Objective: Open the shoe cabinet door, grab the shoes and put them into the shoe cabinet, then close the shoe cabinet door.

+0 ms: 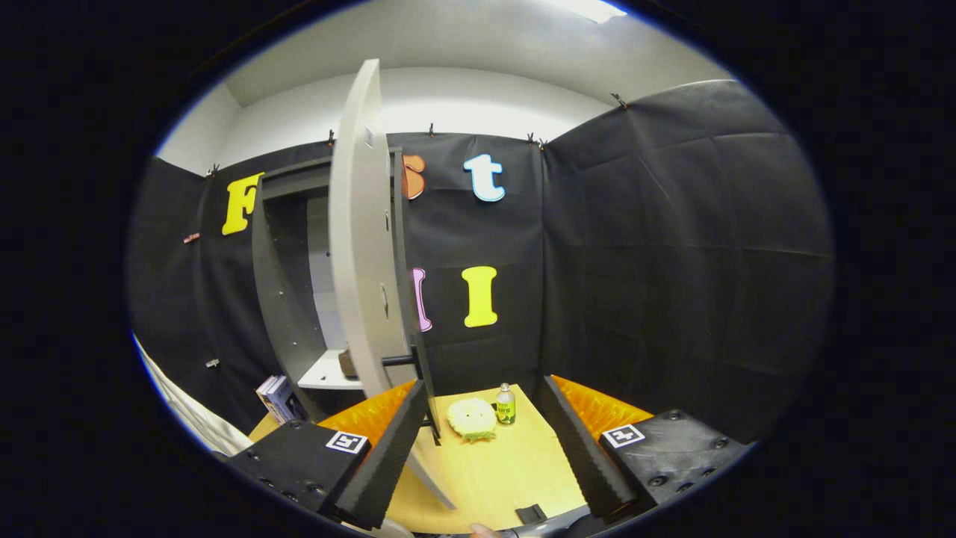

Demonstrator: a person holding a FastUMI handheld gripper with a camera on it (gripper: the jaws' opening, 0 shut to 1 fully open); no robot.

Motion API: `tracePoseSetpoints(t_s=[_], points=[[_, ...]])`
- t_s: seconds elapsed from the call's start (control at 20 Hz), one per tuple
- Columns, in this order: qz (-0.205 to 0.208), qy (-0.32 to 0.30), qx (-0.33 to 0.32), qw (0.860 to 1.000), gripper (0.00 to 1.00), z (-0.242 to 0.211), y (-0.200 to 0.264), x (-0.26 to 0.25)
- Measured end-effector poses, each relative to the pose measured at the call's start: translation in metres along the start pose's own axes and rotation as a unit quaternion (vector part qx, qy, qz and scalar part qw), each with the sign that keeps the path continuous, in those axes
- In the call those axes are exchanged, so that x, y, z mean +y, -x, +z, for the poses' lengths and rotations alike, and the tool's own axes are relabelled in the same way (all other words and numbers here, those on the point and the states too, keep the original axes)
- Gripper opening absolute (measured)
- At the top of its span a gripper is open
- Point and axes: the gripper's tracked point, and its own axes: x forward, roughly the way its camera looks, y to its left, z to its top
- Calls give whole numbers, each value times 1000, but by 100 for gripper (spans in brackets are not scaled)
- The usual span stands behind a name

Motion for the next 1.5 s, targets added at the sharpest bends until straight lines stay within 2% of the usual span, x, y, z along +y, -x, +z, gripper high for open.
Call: tracePoseSetpoints(t_s=[0.3,0.6,1.0,1.5], points=[[60,3,6,998,98,-7,-65,-8],[107,-3,18,994,98,-13,-97,6],[105,-5,14,994,98,-14,-101,15],[113,-1,20,993,98,-26,-74,108]])
